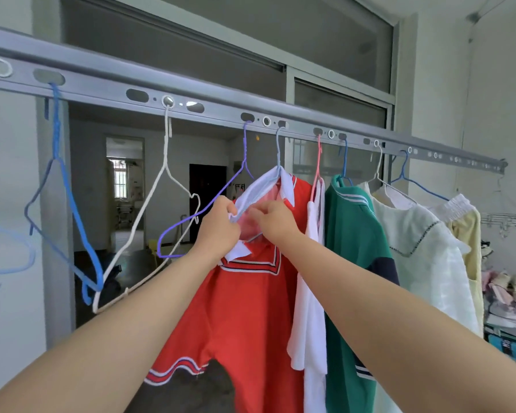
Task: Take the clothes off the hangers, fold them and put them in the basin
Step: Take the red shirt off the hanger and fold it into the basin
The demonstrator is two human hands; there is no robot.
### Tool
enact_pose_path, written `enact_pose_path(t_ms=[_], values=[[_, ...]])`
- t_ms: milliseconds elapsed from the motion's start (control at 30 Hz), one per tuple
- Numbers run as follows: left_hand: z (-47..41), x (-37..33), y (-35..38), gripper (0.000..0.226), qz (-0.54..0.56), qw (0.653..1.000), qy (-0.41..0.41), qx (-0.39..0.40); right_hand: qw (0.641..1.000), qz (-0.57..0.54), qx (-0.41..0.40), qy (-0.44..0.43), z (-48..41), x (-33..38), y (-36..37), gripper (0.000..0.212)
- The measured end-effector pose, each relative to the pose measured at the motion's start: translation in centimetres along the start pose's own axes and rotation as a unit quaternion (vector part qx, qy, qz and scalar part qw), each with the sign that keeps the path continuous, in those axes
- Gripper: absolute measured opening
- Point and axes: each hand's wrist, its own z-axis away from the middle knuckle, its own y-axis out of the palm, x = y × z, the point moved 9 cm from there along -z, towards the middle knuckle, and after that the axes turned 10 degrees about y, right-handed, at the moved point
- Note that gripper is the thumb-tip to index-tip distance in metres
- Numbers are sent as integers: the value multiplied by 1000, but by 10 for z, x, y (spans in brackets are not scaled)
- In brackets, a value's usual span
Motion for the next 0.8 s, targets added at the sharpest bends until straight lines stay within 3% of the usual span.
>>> enact_pose_path(t_ms=[133, 233, 467, 567, 800], values=[[10, 16, -1, 39, 121, 991, -64, 2, 996, -75, 18, 45, -4, -6, 16, 34], [19, 25, 11, 65, 151, 980, -102, 77, 986, -131, 49, 85, -5, -14, 22, 37], [43, 45, 16, 80, 208, 957, -109, 173, 949, -253, 84, 168, 6, -17, 25, 24], [53, 41, 16, 76, 216, 952, -90, 197, 939, -282, 85, 177, 14, -17, 22, 24], [55, 50, 7, 43, 88, 983, -68, 145, 905, -378, 95, 171, 24, 0, 21, 23]])
